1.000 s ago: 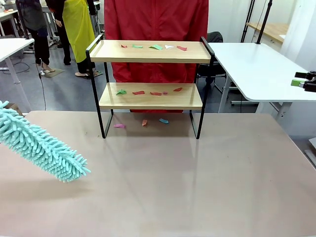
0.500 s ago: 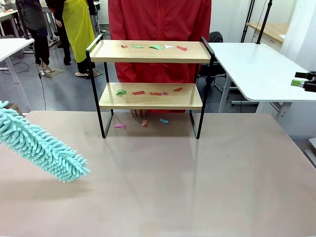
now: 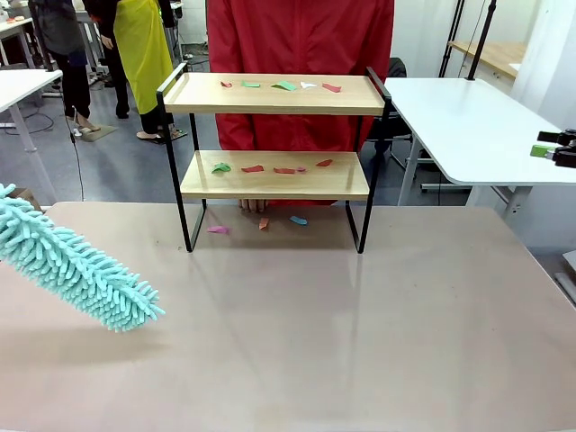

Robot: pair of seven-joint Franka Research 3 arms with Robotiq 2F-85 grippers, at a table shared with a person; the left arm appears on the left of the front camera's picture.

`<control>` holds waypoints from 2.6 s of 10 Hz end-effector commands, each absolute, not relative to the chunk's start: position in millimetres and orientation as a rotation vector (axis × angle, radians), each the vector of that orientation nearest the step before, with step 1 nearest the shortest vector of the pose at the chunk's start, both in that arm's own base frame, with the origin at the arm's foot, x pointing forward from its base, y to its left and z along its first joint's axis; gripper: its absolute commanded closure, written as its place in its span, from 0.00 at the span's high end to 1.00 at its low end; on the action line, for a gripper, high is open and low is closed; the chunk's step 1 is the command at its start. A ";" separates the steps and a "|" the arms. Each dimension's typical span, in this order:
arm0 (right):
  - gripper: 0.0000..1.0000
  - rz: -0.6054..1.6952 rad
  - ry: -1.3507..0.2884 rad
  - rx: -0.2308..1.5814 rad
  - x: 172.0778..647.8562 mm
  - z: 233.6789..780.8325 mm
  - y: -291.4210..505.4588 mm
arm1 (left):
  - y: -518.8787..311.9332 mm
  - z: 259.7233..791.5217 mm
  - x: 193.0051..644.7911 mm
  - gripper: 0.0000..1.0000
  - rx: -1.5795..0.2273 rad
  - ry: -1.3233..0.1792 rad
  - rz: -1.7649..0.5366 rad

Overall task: Clean the shelf.
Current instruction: Clean the specific section of the Shelf indicated by the human with the Duster.

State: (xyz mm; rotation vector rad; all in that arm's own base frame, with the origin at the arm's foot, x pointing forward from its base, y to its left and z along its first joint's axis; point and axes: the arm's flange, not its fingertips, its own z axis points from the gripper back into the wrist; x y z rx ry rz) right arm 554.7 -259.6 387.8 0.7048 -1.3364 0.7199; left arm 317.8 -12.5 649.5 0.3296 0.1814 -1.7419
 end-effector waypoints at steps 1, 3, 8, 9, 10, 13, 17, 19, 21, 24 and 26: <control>1.00 0.722 -1.338 0.704 554.5 389.8 -257.8 | -9.9 653.2 316.9 0.13 0.340 0.182 -1.743; 1.00 0.722 -1.338 0.704 554.5 389.8 -257.8 | -9.9 653.2 316.9 0.13 0.340 0.182 -1.743; 1.00 0.722 -1.338 0.704 554.5 389.8 -257.8 | 8.1 604.7 319.1 0.13 0.065 -0.027 -1.798; 1.00 0.722 -1.338 0.704 554.5 389.8 -257.8 | 10.8 583.9 315.6 0.13 -0.002 -0.089 -1.774; 1.00 0.722 -1.338 0.704 554.5 389.8 -257.8 | 9.4 566.4 308.2 0.13 -0.083 -0.177 -1.746; 1.00 0.722 -1.338 0.704 554.5 389.8 -257.8 | -32.1 529.1 291.9 0.13 -0.226 -0.364 -1.461; 1.00 0.722 -1.338 0.704 554.5 389.8 -257.8 | -112.5 514.4 286.5 0.13 -0.247 -0.289 -1.174; 1.00 0.722 -1.338 0.704 554.5 389.8 -257.8 | -145.8 510.1 293.2 0.13 -0.232 -0.253 -1.074; 1.00 0.722 -1.338 0.704 554.5 389.8 -257.8 | -163.4 498.2 309.8 0.13 -0.264 -0.221 -1.076; 1.00 0.722 -1.338 0.704 554.5 389.8 -257.8 | -159.2 495.9 295.8 0.13 -0.237 -0.218 -1.075; 1.00 0.722 -1.338 0.704 554.5 389.8 -257.8 | -198.0 492.7 306.9 0.13 -0.205 -0.227 -1.063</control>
